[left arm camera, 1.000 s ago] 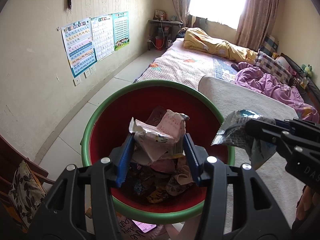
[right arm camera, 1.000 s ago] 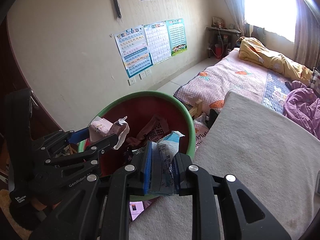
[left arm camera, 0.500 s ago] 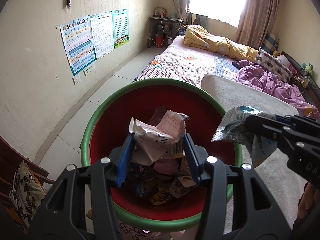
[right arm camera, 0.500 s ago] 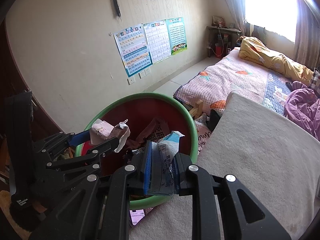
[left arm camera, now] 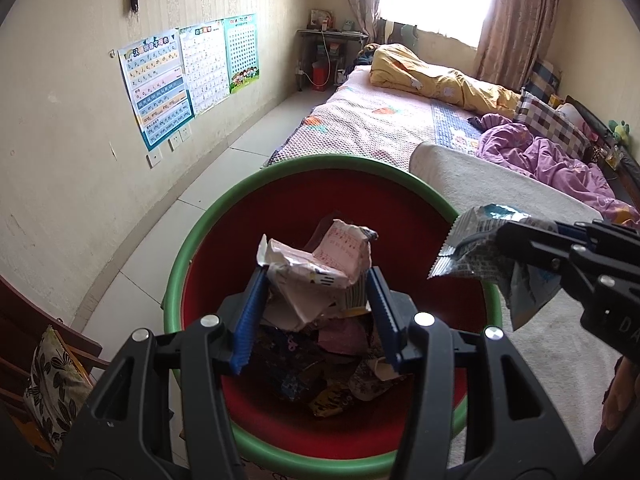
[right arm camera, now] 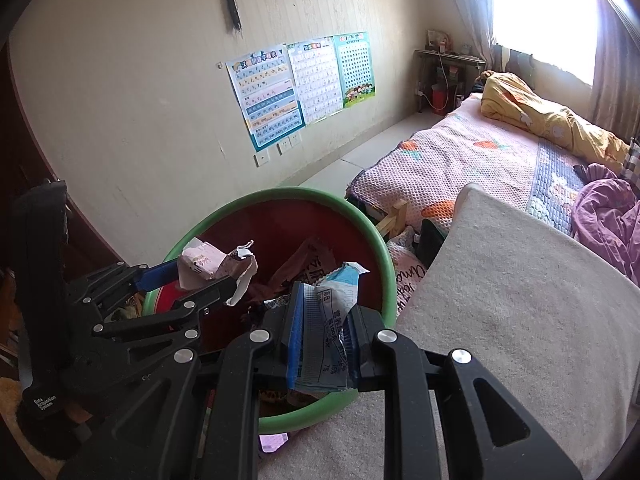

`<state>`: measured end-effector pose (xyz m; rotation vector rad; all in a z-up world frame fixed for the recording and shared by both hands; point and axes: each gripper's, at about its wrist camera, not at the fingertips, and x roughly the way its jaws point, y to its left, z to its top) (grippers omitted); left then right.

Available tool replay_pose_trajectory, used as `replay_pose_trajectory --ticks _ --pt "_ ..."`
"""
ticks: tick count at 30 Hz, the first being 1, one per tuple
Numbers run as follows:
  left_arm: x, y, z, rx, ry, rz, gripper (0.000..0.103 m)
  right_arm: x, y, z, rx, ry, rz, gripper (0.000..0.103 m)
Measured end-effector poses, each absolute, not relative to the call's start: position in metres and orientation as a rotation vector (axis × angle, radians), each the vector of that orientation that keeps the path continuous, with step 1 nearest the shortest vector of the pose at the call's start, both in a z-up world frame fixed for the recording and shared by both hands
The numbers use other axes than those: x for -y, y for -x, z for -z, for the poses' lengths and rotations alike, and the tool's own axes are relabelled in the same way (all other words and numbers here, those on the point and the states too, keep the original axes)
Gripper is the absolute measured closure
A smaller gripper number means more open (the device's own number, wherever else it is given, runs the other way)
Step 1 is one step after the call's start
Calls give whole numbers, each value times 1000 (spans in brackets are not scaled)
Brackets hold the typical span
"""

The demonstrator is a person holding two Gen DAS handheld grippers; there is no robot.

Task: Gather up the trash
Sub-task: 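Hold both wrappers above the red bin opening, then open both grippers to drop the wrappers into the bin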

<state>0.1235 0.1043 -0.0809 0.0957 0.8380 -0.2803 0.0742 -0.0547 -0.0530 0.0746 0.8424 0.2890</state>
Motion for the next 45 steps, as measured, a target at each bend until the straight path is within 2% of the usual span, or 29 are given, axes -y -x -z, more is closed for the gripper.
replay_pose_trajectory --ticks 38,41,43,45 --pt "-109 -145 107 -906 -113 260 53 42 -110 68 -888 -43 -297 85" --pt "-111 -145 107 -908 -109 252 50 40 -110 68 -889 -42 -302 85" --pt "-113 -146 107 -904 -106 243 45 39 -110 68 -886 -43 -308 81" --pt "-114 -144 105 -893 -102 226 29 39 -110 68 -888 -46 -320 75"
